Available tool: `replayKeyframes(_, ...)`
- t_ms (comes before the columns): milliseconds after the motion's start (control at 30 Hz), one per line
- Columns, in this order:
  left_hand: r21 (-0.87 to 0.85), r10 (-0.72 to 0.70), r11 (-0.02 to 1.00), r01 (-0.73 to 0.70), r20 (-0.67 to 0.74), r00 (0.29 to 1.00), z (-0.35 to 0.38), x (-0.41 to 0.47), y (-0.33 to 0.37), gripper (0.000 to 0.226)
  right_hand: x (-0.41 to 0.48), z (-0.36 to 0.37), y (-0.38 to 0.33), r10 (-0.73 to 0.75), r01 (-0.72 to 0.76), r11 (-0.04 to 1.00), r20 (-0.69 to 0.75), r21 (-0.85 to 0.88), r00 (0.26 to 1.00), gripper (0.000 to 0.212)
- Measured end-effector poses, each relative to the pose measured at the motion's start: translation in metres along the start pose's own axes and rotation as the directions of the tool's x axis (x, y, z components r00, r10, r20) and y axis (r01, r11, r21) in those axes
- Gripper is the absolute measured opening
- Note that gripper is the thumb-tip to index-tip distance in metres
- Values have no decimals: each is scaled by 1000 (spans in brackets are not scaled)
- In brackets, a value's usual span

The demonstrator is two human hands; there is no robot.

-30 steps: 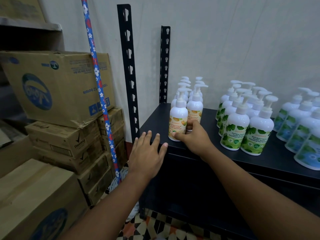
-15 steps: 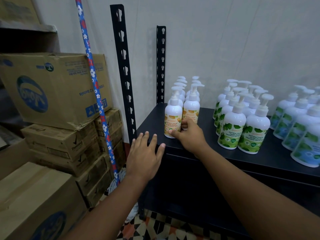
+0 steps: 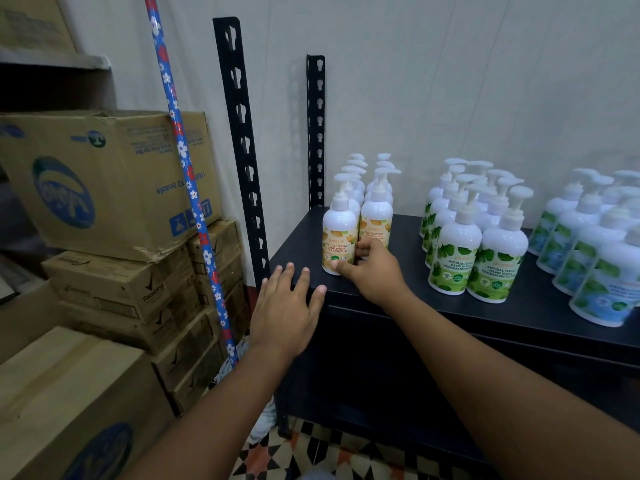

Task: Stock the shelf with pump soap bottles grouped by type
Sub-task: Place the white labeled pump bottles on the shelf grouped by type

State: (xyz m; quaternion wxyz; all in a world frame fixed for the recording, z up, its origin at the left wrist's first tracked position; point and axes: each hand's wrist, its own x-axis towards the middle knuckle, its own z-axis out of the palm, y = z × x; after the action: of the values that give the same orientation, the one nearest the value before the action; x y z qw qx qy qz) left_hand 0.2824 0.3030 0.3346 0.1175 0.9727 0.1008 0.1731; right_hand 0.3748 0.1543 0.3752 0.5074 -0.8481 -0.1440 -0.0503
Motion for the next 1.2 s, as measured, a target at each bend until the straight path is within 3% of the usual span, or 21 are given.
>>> replayKeyframes(133, -25, -28, 999, 29, 69, 997, -10, -7, 8, 66, -29, -23, 0, 15, -15, 1000, 26, 2, 1000, 62)
replayKeyframes(233, -68, -46, 996, 52, 81, 996, -17, -24, 29, 66, -67, -54, 7, -5, 5, 1000, 14, -3, 1000, 46)
replayKeyframes(333, -180, -35, 983, 40, 32, 999, -21, -54, 64, 52, -115, -92, 24, -27, 27, 1000, -14, 4, 1000, 27)
replayKeyframes(400, -254, 3, 967, 17, 78, 997, -16, -74, 91, 46, -149, -120, 42, -6, 6, 1000, -24, -9, 1000, 20)
replayKeyframes(700, -471, 262, 881, -50, 396, 880, 65, -133, 203, 44, -264, -232, 163, 332, -335, 942, -97, -14, 938, 14)
replayKeyframes(900, -463, 305, 887, -13, 565, 767, 147, -174, 259, 41, -316, -260, 251, 551, -550, 833, -201, 64, 810, 12)
replayKeyframes(1200, -393, 206, 901, 184, 760, 617, 264, -216, 312, 28, -365, -225, 385, 838, -811, 543, -208, 219, 505, 18)
